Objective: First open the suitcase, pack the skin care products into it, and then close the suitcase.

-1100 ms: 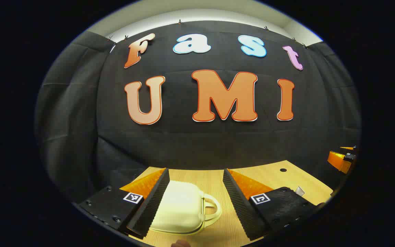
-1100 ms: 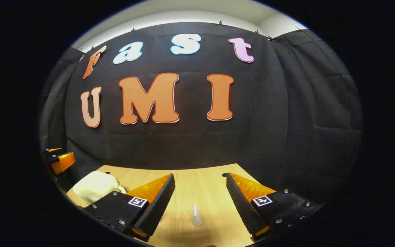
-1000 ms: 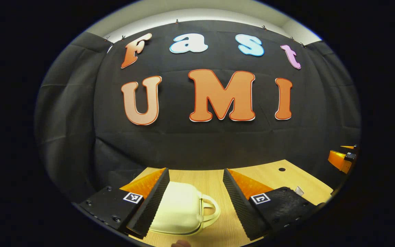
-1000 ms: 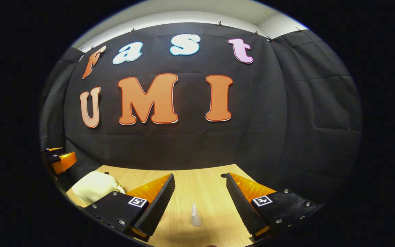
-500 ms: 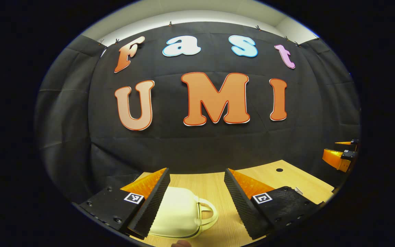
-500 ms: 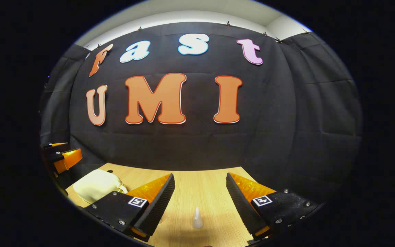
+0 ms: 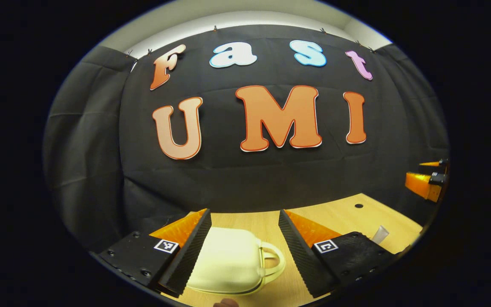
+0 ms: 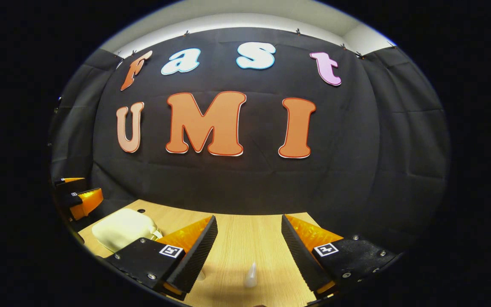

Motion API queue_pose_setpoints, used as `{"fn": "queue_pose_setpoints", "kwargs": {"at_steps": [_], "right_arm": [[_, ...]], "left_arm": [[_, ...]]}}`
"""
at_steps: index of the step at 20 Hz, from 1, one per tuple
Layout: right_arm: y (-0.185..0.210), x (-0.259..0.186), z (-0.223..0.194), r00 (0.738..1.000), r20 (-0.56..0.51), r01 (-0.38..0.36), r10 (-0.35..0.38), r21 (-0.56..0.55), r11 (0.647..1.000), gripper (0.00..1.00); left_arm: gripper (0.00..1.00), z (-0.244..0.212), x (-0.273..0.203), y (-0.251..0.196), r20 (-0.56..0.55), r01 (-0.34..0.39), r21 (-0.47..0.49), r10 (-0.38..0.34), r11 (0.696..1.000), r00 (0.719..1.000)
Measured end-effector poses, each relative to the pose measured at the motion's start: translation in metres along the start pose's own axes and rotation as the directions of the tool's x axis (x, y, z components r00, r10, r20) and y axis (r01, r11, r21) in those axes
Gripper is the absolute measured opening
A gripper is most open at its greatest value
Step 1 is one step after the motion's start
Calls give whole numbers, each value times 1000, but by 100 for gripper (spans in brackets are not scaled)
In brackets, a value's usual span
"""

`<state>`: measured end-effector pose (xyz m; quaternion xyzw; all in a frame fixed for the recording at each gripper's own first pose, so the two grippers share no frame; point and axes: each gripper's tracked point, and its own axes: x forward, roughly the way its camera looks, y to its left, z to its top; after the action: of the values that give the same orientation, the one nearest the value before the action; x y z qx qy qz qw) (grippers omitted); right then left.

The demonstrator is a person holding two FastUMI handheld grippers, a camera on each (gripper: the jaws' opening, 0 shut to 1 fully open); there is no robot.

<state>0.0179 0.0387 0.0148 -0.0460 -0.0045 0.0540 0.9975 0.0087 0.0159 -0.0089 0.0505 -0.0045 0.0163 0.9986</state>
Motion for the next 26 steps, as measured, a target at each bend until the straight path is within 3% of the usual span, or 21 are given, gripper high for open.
{"fn": "queue_pose_setpoints", "kwargs": {"at_steps": [3, 9, 17, 20, 23, 26], "right_arm": [[-8, 0, -7, 1000, -12, 15, -15, -12, 1000, 96], [-30, -6, -32, 996, -65, 59, -62, -36, 998, 96], [-52, -14, -64, 984, -151, 94, -97, -30, 995, 96], [-62, -18, -76, 977, -175, 113, -118, -39, 993, 96], [-73, -23, -87, 969, -202, 133, -141, -50, 990, 96], [-86, -28, -95, 960, -224, 162, -171, -54, 985, 96]], "left_arm": [[99, -21, 4, -5, -20, -1, 118, 4, 993, 1000], [99, -86, 2, -39, -112, 75, 327, -40, 942, 993], [99, -152, 12, -69, -214, 184, 537, -78, 823, 974], [99, -169, 22, -72, -229, 197, 628, -63, 753, 971], [99, -190, 35, -72, -276, 231, 675, -50, 701, 960], [99, -199, 47, -74, -289, 237, 703, -35, 670, 957]]}}
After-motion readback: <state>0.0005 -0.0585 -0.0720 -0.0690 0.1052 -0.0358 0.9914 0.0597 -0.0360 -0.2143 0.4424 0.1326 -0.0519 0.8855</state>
